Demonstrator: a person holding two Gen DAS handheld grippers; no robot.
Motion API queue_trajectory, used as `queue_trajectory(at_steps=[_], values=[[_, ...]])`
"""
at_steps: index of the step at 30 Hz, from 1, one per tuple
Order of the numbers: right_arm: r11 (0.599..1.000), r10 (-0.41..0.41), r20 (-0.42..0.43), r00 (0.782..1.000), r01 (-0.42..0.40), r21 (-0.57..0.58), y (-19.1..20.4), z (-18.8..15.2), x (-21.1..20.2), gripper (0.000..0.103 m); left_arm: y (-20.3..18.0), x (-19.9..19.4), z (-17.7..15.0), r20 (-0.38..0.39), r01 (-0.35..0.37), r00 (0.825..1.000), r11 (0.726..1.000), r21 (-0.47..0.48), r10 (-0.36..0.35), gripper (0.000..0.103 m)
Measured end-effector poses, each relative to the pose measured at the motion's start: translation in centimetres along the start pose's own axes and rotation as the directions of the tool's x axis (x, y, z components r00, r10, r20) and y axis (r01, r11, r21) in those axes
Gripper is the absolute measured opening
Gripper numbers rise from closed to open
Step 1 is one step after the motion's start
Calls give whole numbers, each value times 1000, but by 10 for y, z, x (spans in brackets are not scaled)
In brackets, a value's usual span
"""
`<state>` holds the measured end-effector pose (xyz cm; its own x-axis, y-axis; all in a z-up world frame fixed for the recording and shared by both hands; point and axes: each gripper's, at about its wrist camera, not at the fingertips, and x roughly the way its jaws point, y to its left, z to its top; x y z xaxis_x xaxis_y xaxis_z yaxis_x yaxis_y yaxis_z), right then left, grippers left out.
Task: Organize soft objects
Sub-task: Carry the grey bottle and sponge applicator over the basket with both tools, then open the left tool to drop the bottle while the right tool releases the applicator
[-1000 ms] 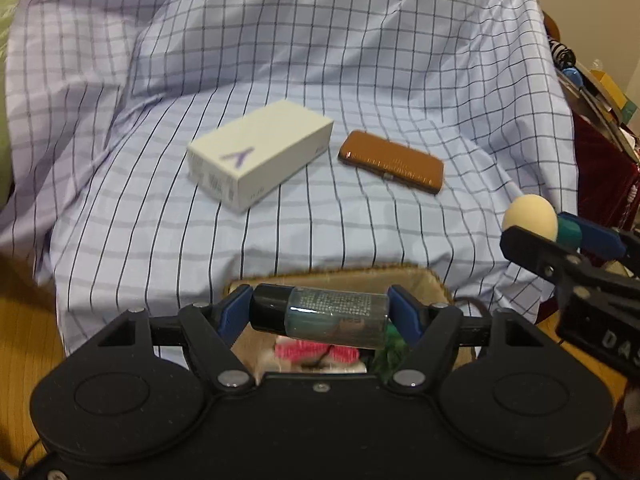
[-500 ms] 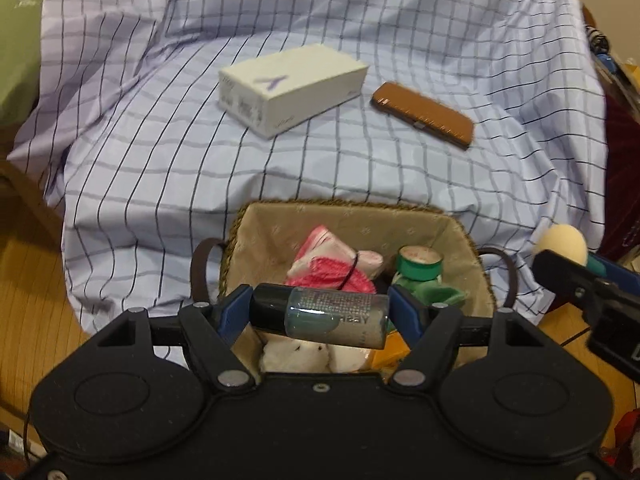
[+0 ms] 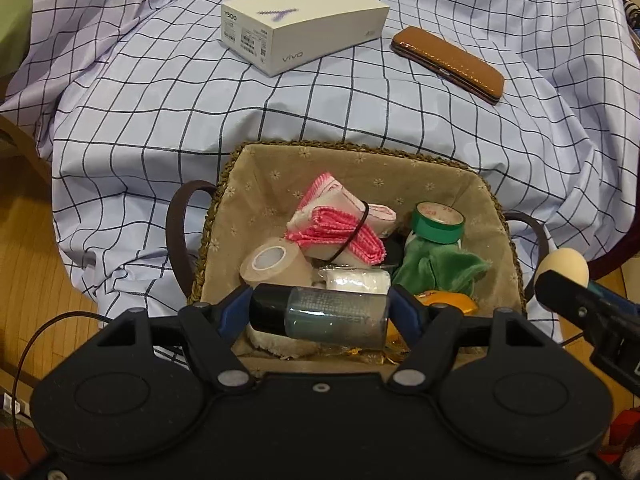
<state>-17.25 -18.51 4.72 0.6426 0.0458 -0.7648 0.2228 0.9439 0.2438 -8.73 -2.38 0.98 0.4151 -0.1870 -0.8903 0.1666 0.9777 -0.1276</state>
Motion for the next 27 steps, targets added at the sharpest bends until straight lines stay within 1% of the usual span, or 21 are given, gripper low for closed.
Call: queue_trajectory(at_steps=[3, 6, 23, 26, 27], values=[[999, 27, -2, 1000, -27, -23, 3, 1, 2, 59, -1, -1, -1, 8, -21, 1000, 1000, -4, 21, 68], [998, 35, 6, 999, -35, -44, 9, 0, 0, 59, -1, -1, -2, 9, -26, 1000, 1000, -2, 26, 68], [995, 0, -11, 1000, -1, -101, 26, 3, 6, 59, 11, -3, -7, 21, 15, 1000, 999, -28, -14, 69], [995, 0, -16, 1000, -2, -104, 26, 3, 7, 59, 12, -5, -6, 29, 12, 1000, 999, -32, -11, 70], [995, 0, -18, 1000, -2, -104, 26, 3, 8, 59, 12, -5, -6, 31, 12, 999, 999, -33, -11, 73]])
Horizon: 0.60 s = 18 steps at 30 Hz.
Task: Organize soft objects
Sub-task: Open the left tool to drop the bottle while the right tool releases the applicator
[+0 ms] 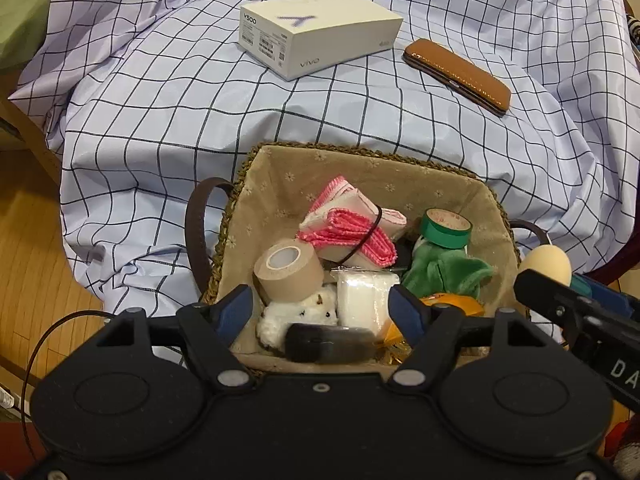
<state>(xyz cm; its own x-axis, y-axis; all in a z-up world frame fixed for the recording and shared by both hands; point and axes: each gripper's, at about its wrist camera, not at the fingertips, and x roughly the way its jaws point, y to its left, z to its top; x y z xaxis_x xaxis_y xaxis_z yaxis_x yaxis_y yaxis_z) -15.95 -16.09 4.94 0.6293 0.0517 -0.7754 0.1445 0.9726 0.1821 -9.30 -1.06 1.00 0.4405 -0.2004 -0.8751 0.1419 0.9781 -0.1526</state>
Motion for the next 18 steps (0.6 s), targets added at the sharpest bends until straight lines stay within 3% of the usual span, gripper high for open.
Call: queue_trajectory(at_steps=[18], values=[[1000, 19, 1, 1000, -19, -16, 1, 2, 1, 60, 1, -8, -1, 29, -35, 999, 999, 3, 35, 74]])
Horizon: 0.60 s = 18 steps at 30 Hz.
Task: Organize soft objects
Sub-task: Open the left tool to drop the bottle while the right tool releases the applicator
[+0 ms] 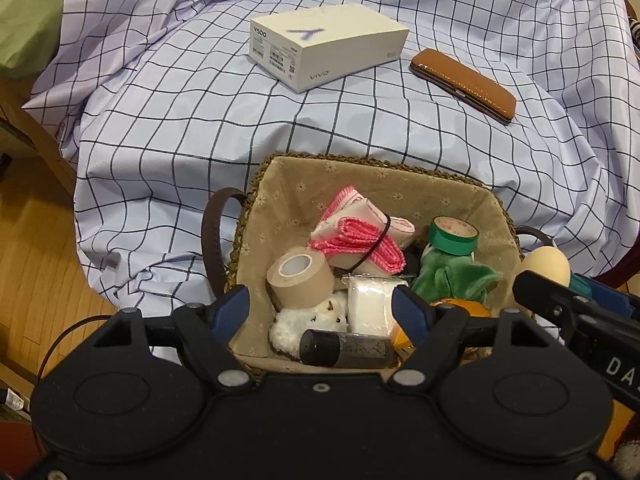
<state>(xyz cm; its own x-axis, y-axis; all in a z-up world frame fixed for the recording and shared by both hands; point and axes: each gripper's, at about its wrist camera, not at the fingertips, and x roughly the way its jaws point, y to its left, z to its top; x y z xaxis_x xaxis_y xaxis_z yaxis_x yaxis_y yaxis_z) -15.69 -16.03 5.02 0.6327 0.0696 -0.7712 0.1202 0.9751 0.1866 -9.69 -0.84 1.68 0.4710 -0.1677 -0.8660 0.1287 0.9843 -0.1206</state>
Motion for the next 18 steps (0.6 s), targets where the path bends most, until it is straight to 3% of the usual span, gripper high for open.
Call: queue_trajectory(at_steps=[18], values=[[1000, -29, 14, 999, 29, -1, -1, 2, -5, 64, 0, -6, -1, 33, -21, 999, 1000, 1, 21, 74]])
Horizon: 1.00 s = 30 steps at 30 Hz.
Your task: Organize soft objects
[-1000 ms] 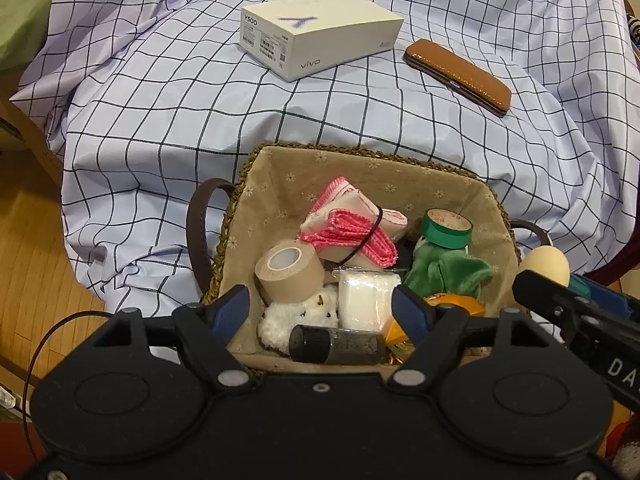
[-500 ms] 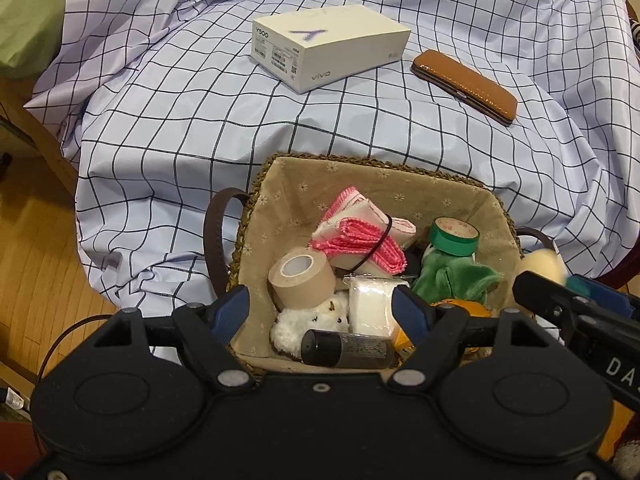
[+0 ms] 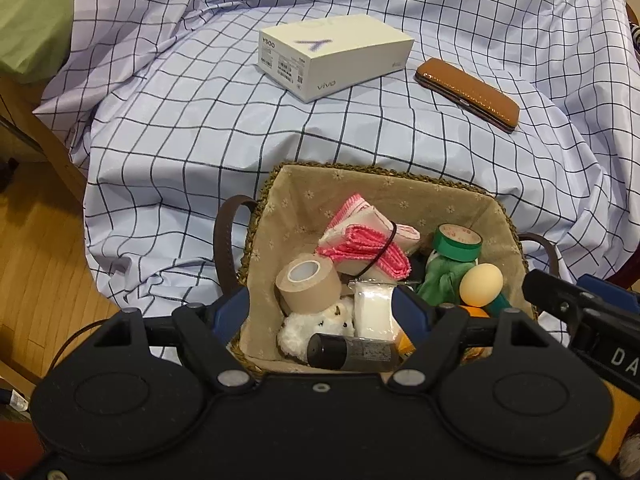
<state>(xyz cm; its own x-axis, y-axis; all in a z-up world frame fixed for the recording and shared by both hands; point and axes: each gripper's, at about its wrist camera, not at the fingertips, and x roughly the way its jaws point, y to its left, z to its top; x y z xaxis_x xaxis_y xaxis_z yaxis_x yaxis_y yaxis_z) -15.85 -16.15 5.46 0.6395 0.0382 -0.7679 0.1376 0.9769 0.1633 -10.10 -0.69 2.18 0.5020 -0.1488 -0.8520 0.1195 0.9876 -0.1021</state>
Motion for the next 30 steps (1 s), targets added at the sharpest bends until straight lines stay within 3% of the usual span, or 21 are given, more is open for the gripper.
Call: queue_trajectory(at_steps=[23, 30], values=[[998, -60, 10, 998, 60, -20, 0, 0, -4, 76, -5, -18, -2, 82, -51, 995, 998, 34, 48, 75], [997, -71, 2, 997, 71, -27, -1, 0, -3, 82, -6, -22, -3, 101, -68, 993, 997, 39, 64, 82]])
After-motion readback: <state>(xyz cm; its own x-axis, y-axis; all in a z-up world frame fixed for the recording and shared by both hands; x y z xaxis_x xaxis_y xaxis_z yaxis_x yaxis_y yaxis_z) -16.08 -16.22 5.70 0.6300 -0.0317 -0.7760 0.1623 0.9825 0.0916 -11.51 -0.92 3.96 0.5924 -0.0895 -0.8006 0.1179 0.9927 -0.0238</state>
